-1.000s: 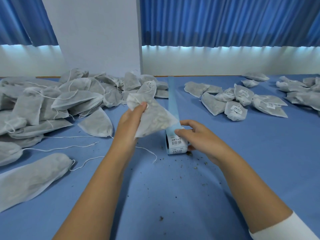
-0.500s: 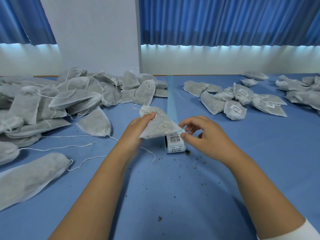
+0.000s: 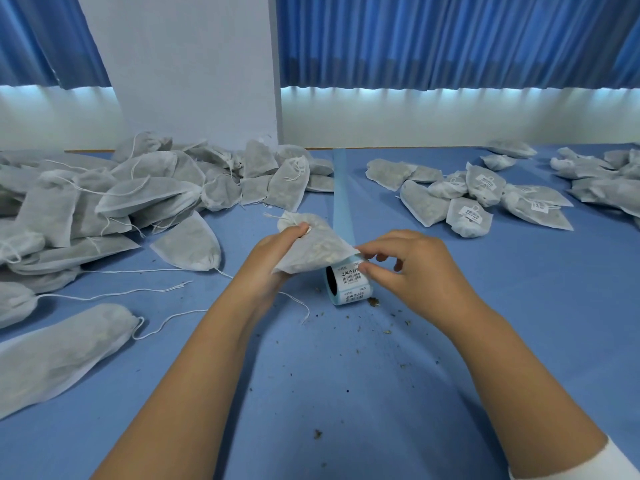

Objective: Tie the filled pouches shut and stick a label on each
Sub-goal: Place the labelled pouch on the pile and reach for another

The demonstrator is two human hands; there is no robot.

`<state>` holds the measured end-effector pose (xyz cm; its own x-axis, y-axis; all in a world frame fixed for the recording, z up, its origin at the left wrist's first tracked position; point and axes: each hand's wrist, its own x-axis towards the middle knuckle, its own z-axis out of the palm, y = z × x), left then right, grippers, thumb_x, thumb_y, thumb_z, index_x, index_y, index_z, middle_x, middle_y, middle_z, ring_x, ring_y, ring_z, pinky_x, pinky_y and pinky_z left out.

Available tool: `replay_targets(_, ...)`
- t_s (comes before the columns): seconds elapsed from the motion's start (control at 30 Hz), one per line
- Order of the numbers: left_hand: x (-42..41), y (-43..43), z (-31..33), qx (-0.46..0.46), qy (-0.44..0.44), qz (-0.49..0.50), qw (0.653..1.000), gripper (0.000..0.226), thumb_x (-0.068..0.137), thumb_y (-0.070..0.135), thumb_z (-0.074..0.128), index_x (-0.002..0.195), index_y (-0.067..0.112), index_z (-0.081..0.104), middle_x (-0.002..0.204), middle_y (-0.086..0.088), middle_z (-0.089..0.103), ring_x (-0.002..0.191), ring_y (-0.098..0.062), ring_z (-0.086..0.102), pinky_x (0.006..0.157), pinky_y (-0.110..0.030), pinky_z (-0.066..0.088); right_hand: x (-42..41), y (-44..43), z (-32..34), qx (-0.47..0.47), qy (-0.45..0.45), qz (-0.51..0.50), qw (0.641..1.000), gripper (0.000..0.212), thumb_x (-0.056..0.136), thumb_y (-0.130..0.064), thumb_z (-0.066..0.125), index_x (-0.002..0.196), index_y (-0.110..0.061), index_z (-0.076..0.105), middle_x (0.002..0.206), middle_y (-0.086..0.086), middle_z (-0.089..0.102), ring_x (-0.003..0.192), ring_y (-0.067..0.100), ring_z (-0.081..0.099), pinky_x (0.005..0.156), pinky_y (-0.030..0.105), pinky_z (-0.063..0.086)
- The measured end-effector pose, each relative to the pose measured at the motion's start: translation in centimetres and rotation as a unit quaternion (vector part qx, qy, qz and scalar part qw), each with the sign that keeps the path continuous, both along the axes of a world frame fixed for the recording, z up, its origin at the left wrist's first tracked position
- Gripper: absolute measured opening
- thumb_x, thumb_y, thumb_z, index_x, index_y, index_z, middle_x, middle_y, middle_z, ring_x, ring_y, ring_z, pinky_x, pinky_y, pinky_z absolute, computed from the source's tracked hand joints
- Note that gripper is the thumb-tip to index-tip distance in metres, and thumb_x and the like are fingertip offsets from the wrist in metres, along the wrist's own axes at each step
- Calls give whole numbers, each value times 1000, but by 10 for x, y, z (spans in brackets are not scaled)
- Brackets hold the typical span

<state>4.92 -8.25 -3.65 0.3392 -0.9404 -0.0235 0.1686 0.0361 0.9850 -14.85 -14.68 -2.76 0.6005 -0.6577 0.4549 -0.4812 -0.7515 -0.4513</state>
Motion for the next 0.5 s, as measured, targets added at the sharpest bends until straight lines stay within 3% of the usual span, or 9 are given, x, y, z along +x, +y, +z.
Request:
replay_targets(0.2,-2,1,1,8,-4,2,1000,23,100,26,52,84,18,67,61,14,66,56,4,61,54,-11,46,0,0,-1,-12,9,-6,1000,10,88,-22,71,96,-21,76,90,-8,65,82,3,51,77,19,37)
replay_targets(0.4,-3,0,1,15,-14,9,1000,23,100,28,52,84,20,65,58,16,63,54,4,58,66,-22,41,0,1,-1,-5,16,-28,999,9,88,-26,70,94,-25,76,90,-11,67,89,6,56,76,21,40)
replay_targets(0.5,-2,-1,0,19,-18,10,1000,21,100,29,52,87,19,65,58,16,63,54,4,58,63,-19,43,0,3,0,-4,19,-42,999,9,88,-28,69,93,-27,76,91,-11,69,92,8,59,78,29,47)
